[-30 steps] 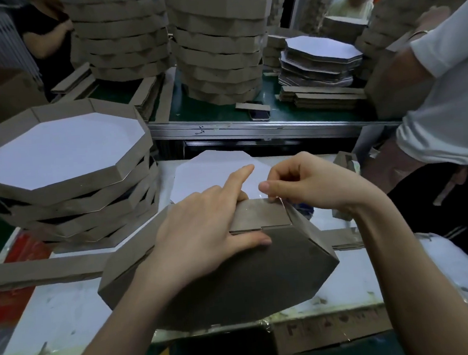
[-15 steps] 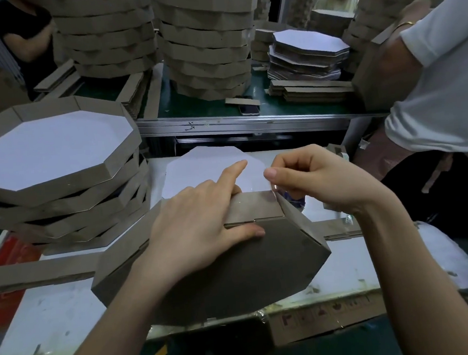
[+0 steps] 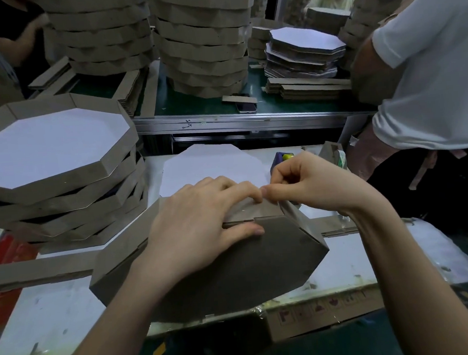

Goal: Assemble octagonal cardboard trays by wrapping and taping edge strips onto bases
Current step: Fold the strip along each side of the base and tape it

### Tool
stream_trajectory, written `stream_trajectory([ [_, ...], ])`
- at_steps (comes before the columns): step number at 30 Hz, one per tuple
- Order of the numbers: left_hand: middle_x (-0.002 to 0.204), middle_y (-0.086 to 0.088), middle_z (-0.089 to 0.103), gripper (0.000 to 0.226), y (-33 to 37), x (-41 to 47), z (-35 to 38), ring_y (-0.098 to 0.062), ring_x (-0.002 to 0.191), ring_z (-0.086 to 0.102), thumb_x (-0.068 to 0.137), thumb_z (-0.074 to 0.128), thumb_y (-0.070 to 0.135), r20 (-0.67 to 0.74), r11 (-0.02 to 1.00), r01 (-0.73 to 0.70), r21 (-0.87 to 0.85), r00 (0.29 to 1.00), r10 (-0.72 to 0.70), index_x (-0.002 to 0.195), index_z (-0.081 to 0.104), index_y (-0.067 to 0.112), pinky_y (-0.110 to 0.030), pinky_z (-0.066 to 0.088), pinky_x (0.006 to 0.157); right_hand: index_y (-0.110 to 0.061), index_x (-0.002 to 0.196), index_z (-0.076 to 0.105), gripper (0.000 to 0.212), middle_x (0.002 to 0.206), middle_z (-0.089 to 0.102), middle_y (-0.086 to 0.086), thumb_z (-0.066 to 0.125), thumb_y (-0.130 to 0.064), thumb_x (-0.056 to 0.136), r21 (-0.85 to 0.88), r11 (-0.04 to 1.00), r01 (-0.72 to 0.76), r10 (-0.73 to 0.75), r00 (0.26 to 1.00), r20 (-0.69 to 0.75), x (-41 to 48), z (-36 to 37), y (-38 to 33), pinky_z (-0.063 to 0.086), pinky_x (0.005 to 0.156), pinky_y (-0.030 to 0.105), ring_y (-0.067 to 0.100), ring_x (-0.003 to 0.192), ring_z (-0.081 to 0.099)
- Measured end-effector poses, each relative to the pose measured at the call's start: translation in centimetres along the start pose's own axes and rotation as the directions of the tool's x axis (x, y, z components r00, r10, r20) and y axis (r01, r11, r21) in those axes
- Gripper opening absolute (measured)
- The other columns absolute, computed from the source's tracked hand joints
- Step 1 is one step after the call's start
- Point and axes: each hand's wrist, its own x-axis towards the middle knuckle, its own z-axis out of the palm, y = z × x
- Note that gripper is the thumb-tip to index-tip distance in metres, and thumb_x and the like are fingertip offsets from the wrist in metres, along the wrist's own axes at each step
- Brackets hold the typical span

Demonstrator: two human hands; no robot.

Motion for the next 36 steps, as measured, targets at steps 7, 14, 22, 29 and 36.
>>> stream_trajectory([
  [7,0.114,0.021,0.056,0.044,0.4,-0.1,0.0,-0.002,0.100,0.048,0.075,0.042,0.076,0.016,0.999,0.000,-0.032,1.000,0.001,0.109,0.054,0.050,-0.009,0.019,0.062,-0.017,0.055,0.061,0.043,0.045,0.048,-0.006,0.074,-0.047,0.082,-0.256,0.966,-0.035,0.024,0.999,-0.045,-0.2,-0.4,-0.8,0.032,0.045,0.021,0.006,0.043,0.039],
  [14,0.113,0.021,0.057,0.044,0.3,-0.4,0.0,-0.002,0.099,0.048,0.075,0.043,0.076,0.008,0.999,-0.006,-0.037,1.000,0.006,0.107,0.055,0.048,-0.009,0.022,0.063,-0.018,0.052,0.065,0.051,0.063,0.068,0.016,0.068,-0.062,0.078,-0.372,0.924,-0.094,0.096,0.995,-0.011,0.2,-0.6,-1.3,0.041,0.047,0.026,0.021,0.051,0.054],
  [22,0.113,0.022,0.058,0.046,0.6,-0.4,-0.1,0.001,0.099,0.046,0.076,0.045,0.076,0.011,0.999,-0.010,-0.033,1.000,0.010,0.113,0.049,0.050,-0.008,0.023,0.063,-0.014,0.055,0.063,0.078,0.050,0.060,-0.001,0.046,-0.090,0.059,-0.444,0.889,-0.109,0.159,0.984,0.078,0.8,-1.3,0.4,0.039,0.050,0.023,0.009,0.046,0.052],
  [29,0.113,0.022,0.056,0.046,0.4,-0.4,0.1,0.002,0.093,0.041,0.075,0.044,0.077,0.004,0.999,-0.002,-0.043,1.000,0.002,0.110,0.048,0.049,-0.007,0.021,0.065,-0.023,0.085,0.070,0.053,0.073,0.058,0.000,0.058,-0.074,0.079,0.093,0.996,0.008,-0.029,0.975,0.222,1.0,0.1,3.9,0.044,0.063,0.038,0.023,0.066,0.053],
  [36,0.113,0.022,0.055,0.046,0.3,-0.4,0.1,0.000,0.098,0.044,0.074,0.045,0.077,0.006,0.998,-0.012,-0.058,1.000,0.012,0.111,0.047,0.049,-0.025,0.028,0.068,-0.024,0.077,0.073,0.030,0.070,0.066,-0.008,0.080,-0.053,0.075,0.632,0.774,0.028,-0.235,0.940,0.246,1.5,1.5,7.1,0.048,0.059,0.014,0.003,0.062,0.061],
])
